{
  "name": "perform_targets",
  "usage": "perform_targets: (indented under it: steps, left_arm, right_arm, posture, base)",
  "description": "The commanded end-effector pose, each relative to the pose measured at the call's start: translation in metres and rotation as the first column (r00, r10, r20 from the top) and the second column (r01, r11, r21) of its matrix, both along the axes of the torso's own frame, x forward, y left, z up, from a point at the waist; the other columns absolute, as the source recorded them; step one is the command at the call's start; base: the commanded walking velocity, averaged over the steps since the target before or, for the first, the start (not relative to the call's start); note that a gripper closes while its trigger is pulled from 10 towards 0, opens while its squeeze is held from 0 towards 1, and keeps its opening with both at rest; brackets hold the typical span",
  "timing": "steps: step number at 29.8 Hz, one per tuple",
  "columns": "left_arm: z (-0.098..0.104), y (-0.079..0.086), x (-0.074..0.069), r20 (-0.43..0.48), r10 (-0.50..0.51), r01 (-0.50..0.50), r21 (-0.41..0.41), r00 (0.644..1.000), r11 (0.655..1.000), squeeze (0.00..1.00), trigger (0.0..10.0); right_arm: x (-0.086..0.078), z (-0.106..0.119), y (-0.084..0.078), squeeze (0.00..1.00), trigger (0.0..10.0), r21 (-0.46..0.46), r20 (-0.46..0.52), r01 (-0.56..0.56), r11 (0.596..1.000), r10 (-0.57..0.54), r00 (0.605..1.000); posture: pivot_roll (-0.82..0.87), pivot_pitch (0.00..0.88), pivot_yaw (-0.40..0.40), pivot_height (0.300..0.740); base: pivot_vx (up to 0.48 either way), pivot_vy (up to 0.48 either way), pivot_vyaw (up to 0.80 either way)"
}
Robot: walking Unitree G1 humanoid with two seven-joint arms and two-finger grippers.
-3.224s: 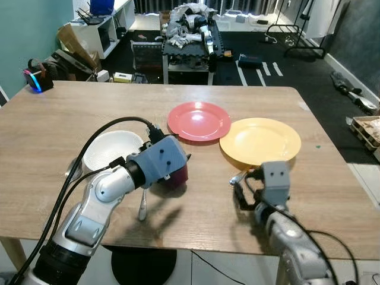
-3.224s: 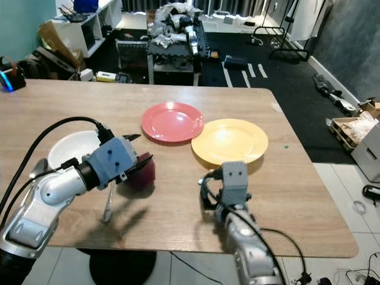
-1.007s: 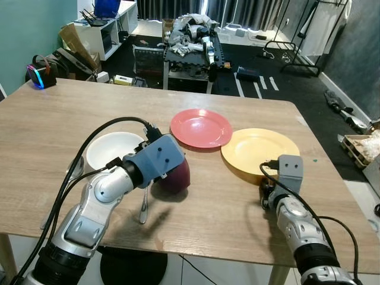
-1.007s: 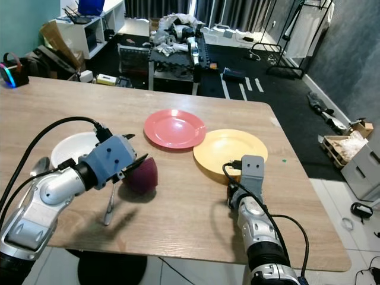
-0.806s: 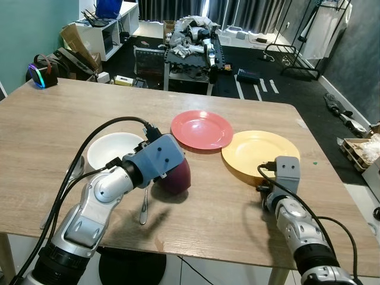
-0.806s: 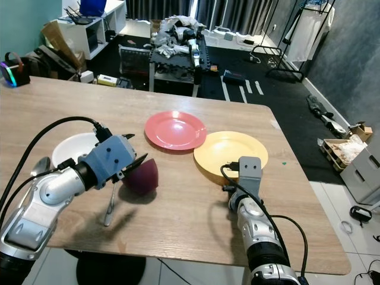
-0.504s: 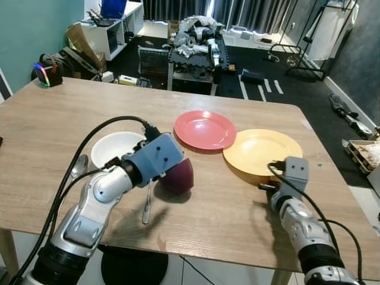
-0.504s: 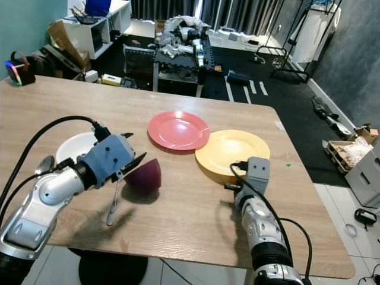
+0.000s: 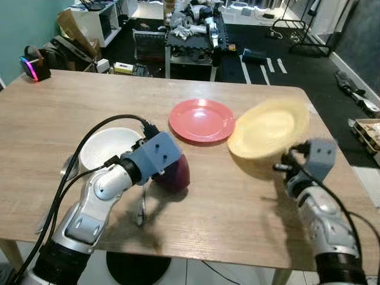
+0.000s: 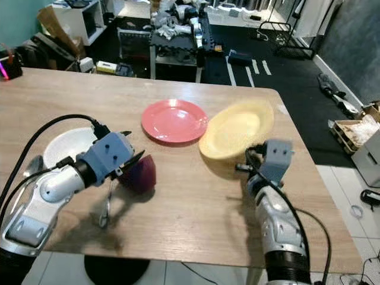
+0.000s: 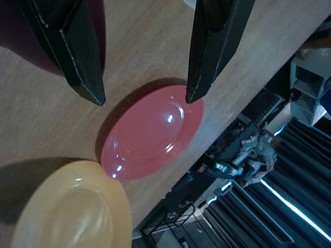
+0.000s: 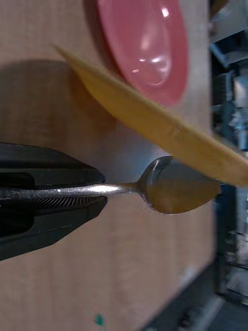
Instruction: Setting the table
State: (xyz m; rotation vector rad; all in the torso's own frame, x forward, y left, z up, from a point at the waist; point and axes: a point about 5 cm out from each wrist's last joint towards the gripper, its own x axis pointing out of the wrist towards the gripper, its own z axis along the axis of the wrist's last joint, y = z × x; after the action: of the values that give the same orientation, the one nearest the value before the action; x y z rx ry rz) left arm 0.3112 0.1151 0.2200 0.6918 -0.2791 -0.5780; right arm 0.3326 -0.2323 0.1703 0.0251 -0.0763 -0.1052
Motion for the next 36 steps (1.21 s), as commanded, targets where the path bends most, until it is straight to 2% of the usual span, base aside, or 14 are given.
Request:
perform_targets:
  steps: [1,2,7,9,18,20,22,25,26,29,32,33,36]
  left_arm:
    - [-0.004,-0.001,0.0,-0.004,-0.001,0.001,0.011,1.0,1.0,0.0,10.0]
    - [-0.003,-0.002,0.001,-0.002,-0.002,0.002,0.012,1.0,1.0,0.0,10.0]
    - [-0.004,-0.003,0.001,0.001,-0.007,0.007,0.015,1.0,1.0,0.0,10.0]
    - [-0.004,-0.004,0.001,0.002,-0.008,0.008,0.016,1.0,1.0,0.0,10.0]
    - [-0.004,-0.006,0.004,0.009,-0.009,0.009,0.008,1.0,1.0,0.0,10.0]
    - [-0.004,-0.006,0.004,0.01,-0.007,0.007,0.006,1.0,1.0,0.0,10.0]
    - [-0.004,-0.005,0.005,0.005,0.01,-0.01,-0.017,1.0,1.0,0.0,10.0]
    - [-0.006,0.003,0.007,-0.072,0.084,-0.095,-0.166,0.994,0.981,0.0,10.0]
    - [-0.006,0.003,0.007,-0.072,0.084,-0.095,-0.166,0.994,0.981,0.0,10.0]
    - [-0.008,0.013,0.006,-0.165,0.141,-0.188,-0.317,0.976,0.93,0.0,10.0]
    - [-0.009,0.021,0.004,-0.199,0.181,-0.244,-0.364,0.963,0.899,0.0,10.0]
    - [-0.011,0.032,0.0,-0.227,0.228,-0.303,-0.393,0.947,0.868,0.0,10.0]
    - [-0.012,0.035,-0.002,-0.234,0.243,-0.321,-0.398,0.941,0.86,0.0,10.0]
  right_arm:
    - [-0.001,0.012,0.002,0.0,10.0,-0.039,0.067,0.009,0.999,-0.006,0.998]
    - [-0.002,0.023,0.003,0.0,10.0,-0.064,0.115,0.03,0.997,-0.023,0.993]
    - [-0.003,0.032,0.003,0.0,10.0,-0.156,0.156,0.079,0.985,-0.055,0.986]
    - [-0.004,0.034,0.002,0.0,10.0,-0.155,0.169,0.102,0.983,-0.075,0.983]
    - [-0.008,0.05,-0.007,0.0,10.0,-0.036,0.256,0.179,0.983,-0.164,0.953]
    - [-0.008,0.051,-0.008,0.0,10.0,-0.033,0.259,0.189,0.982,-0.174,0.95]
    - [-0.009,0.054,-0.01,0.0,10.0,-0.011,0.27,0.197,0.98,-0.187,0.945]
    - [-0.013,0.058,-0.013,0.0,10.0,0.106,0.273,0.175,0.979,-0.198,0.941]
    - [-0.013,0.058,-0.013,0.0,10.0,0.106,0.273,0.175,0.979,-0.198,0.941]
    - [-0.017,0.045,-0.012,0.0,10.0,0.214,0.227,0.128,0.969,-0.177,0.958]
    - [-0.023,0.034,-0.009,0.0,10.0,0.252,0.198,0.112,0.961,-0.164,0.966]
    - [-0.033,0.027,-0.004,0.0,10.0,0.242,0.187,0.088,0.966,-0.136,0.973]
    - [-0.037,0.025,-0.002,0.0,10.0,0.244,0.184,0.079,0.966,-0.127,0.975]
  posture:
    - [-0.01,0.006,0.052,0.74]
    - [-0.01,0.005,0.053,0.74]
    - [-0.01,0.0,0.056,0.74]
    - [-0.01,0.0,0.056,0.74]
    - [-0.02,0.0,0.066,0.74]
    - [-0.02,0.0,0.068,0.74]
    - [-0.02,0.0,0.07,0.74]
    - [-0.03,0.0,0.074,0.74]
    - [-0.03,0.0,0.074,0.74]
    - [-0.03,0.0,0.072,0.74]
    - [-0.03,0.0,0.071,0.74]
    - [-0.03,0.0,0.072,0.74]
    - [-0.03,0.0,0.072,0.74]
  base:
    - [0.0,0.0,0.0]
    - [0.0,0.0,0.0]
    - [0.0,0.0,0.0]
    - [0.0,0.0,0.0]
    - [0.0,0.0,0.0]
    - [0.0,0.0,0.0]
    - [0.0,0.0,0.0]
    - [0.0,0.0,0.0]
    - [0.0,0.0,0.0]
    - [0.0,0.0,0.0]
    - [0.0,0.0,0.0]
    - [0.0,0.0,0.0]
    - [0.0,0.0,0.0]
